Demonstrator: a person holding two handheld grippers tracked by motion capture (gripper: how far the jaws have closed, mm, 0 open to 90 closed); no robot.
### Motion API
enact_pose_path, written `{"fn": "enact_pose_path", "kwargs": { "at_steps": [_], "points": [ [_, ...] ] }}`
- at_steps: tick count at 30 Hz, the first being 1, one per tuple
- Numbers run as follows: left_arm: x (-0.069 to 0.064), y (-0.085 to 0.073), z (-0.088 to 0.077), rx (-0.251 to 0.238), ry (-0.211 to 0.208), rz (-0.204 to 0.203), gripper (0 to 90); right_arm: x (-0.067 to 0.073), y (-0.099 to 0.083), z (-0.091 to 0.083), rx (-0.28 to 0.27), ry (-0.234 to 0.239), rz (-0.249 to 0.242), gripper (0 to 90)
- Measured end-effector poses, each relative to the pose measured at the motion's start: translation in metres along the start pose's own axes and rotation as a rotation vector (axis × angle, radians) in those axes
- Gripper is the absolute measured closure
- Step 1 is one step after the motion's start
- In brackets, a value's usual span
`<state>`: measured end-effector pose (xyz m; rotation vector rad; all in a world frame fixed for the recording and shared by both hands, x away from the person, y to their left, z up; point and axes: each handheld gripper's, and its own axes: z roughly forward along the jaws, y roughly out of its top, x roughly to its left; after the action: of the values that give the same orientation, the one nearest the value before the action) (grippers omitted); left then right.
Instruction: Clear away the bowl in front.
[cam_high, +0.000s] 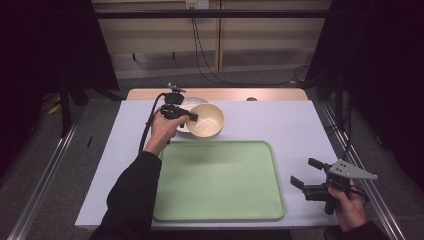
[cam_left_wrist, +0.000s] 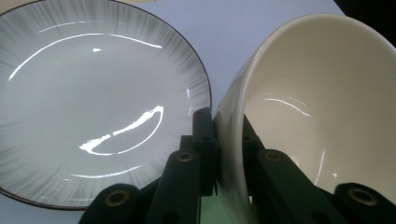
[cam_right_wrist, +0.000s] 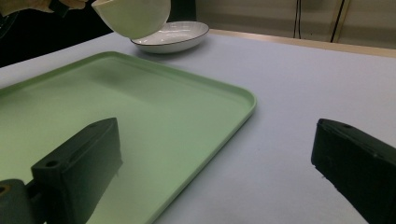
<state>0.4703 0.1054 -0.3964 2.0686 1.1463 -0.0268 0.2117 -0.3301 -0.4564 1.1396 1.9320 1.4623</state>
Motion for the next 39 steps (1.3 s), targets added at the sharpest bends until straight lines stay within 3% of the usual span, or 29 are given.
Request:
{"fn": "enact_pose_path", "kwargs": {
  "at_steps": [6,11,21,24,34,39],
  "points": [
    [-0.007,0.0,0.005,0.01,-0.017,0.008,83.9,0.0,0.0,0.0,-0.001,0.002,0.0,1.1],
    [-0.013,-0.001,0.01,0.02,-0.003,0.02,84.0,0.0,0.0,0.0,-0.001,0.001,-0.003,1.1],
    [-0.032,0.005,0.02,0.039,-0.032,0.056,83.9,-0.001,0.0,0.0,-0.004,-0.003,-0.008,1.1],
    [-0.036,0.006,0.024,0.037,-0.038,0.041,83.9,0.0,0.0,0.0,-0.004,-0.003,-0.005,1.2],
    [-0.054,0.009,0.039,0.08,-0.056,0.09,83.9,0.0,0.0,0.0,-0.002,-0.001,-0.004,1.1],
    [-0.063,0.009,0.047,0.08,-0.073,0.086,83.9,0.0,0.0,0.0,-0.003,0.001,-0.002,1.1]
  ]
}}
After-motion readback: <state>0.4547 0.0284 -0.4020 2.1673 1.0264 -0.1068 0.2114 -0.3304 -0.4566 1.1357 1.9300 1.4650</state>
